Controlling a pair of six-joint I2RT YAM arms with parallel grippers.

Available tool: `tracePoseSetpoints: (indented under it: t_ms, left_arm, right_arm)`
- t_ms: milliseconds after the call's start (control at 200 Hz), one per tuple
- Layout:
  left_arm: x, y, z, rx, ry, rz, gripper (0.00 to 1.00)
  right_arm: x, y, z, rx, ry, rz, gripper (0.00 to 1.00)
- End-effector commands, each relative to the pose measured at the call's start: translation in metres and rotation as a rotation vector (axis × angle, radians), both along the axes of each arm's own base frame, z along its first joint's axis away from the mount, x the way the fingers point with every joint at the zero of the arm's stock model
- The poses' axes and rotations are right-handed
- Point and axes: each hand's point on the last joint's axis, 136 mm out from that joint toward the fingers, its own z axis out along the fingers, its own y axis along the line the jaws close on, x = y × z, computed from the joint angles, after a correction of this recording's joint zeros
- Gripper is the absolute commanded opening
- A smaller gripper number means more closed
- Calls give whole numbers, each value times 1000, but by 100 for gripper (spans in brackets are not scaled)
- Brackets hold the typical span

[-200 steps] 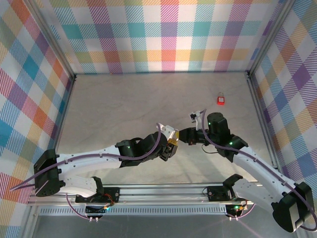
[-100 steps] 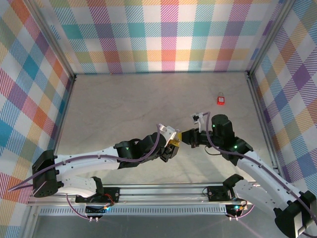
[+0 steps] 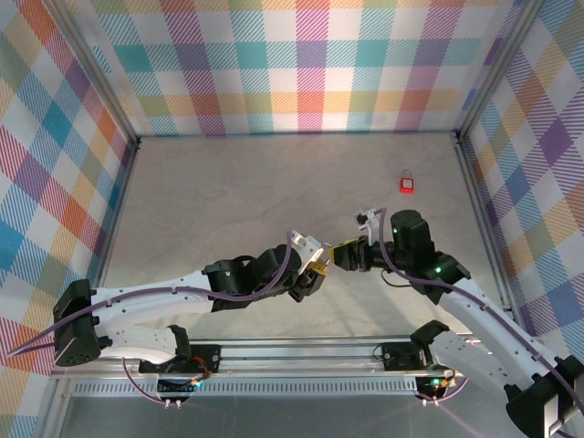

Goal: Unlock with the key

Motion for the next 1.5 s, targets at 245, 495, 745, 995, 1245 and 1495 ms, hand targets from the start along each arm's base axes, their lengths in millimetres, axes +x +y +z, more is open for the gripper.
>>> tracePoseSetpoints:
  t_ms: [245,495,745,995,1245,1495]
  left_arm:
    - [1,-3,24,-2,-90,-27,0]
    - [-2,-3,17,118,-168,-37,0]
    - [1,0,23,167,-252,-13,0]
    - [4,3,22,211,-283,-13,0]
    - [7,12,26,231,-317,8,0]
    - [21,29,25,299,-371,107,0]
  right_arm:
    - [15,2,-1,-25,74,-54,57]
    - [32,3,-9,-89,128,-93,62]
    - [26,16,-22,-102,216,-6,58]
    - [15,12,-28,-133,250,22,50]
    - [11,12,-31,-156,285,37,43]
    - [6,11,-29,-154,307,44,37]
